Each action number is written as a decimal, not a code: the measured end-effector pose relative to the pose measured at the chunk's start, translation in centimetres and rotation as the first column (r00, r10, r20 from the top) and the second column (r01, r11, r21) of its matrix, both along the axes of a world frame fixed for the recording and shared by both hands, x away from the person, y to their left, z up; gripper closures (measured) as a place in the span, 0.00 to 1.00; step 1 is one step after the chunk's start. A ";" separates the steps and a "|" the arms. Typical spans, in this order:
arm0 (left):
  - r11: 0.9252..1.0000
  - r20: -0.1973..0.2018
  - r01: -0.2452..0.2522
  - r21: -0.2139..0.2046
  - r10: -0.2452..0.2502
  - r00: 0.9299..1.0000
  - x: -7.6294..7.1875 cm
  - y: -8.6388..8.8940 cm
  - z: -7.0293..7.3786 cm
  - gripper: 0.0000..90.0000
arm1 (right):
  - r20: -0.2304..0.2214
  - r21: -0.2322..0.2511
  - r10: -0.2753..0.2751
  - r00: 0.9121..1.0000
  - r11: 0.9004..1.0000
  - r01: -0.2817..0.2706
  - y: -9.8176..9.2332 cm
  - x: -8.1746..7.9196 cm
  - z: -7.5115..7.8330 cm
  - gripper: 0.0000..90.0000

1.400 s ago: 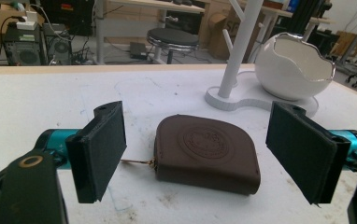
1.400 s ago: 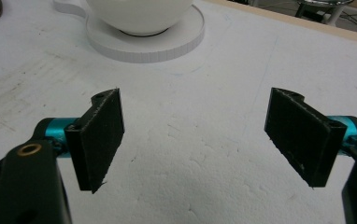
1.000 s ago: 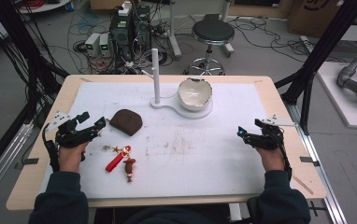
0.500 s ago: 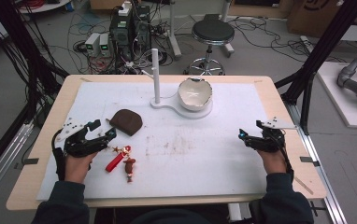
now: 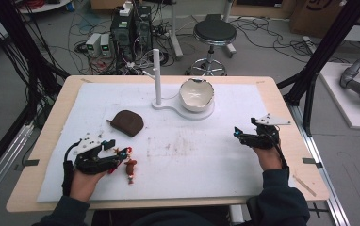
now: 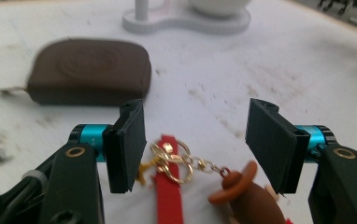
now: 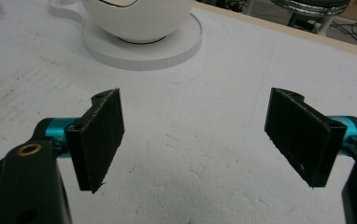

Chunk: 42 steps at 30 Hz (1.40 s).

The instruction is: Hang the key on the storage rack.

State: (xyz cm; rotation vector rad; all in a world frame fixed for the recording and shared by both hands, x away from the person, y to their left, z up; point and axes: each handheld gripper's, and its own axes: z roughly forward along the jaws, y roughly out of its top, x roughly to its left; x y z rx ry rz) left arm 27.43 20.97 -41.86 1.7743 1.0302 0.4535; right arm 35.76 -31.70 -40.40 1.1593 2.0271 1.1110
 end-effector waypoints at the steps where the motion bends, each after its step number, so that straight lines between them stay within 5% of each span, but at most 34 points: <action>1: 1.000 -0.028 -0.010 0.018 0.011 1.000 -0.5 -0.6 -0.4 0.42 | -0.001 0.002 -0.002 1.000 1.000 0.002 0.0 0.0 0.0 0.22; 10: 0.992 -0.080 -0.032 0.122 0.042 0.996 -2.1 -3.8 -1.9 0.34 | -0.002 0.002 -0.005 1.000 1.000 0.005 -0.1 -0.1 0.1 0.22; 12: 0.984 -0.093 -0.032 0.174 0.048 0.994 -2.2 -4.7 -2.7 0.33 | 0.002 0.001 -0.005 1.000 1.000 0.005 -0.1 -0.2 0.1 0.22; 16: 0.973 -0.107 -0.028 0.229 0.054 0.993 -2.2 -5.2 -3.3 0.43 | 0.000 0.003 -0.006 1.000 1.000 0.006 -0.1 -0.3 0.1 0.22; 19: 0.972 -0.112 -0.030 0.234 0.058 0.992 -2.1 -5.2 -3.2 0.48 | 0.000 0.004 -0.004 1.000 1.000 0.004 -0.2 -0.2 0.1 0.22; 26: 0.982 -0.151 -0.029 0.188 0.058 0.987 -1.5 -4.6 -2.9 0.53 | -0.007 0.011 -0.002 1.000 1.000 0.002 -0.2 -0.2 0.0 0.22; 30: 0.995 -0.168 -0.022 0.098 0.039 0.985 -0.7 -4.0 -2.4 0.53 | -0.005 0.009 -0.002 1.000 1.000 0.002 -0.2 -0.1 0.0 0.22; 36: 1.000 -0.102 -0.008 -0.006 0.007 0.995 0.8 -3.0 0.1 0.53 | -0.004 0.012 -0.004 1.000 1.000 0.004 -0.3 0.0 0.0 0.22; 42: 0.993 -0.040 0.015 -0.116 -0.020 0.999 3.1 -1.9 3.0 0.53 | -0.003 0.015 -0.010 1.000 1.000 0.010 -0.3 0.0 0.0 0.22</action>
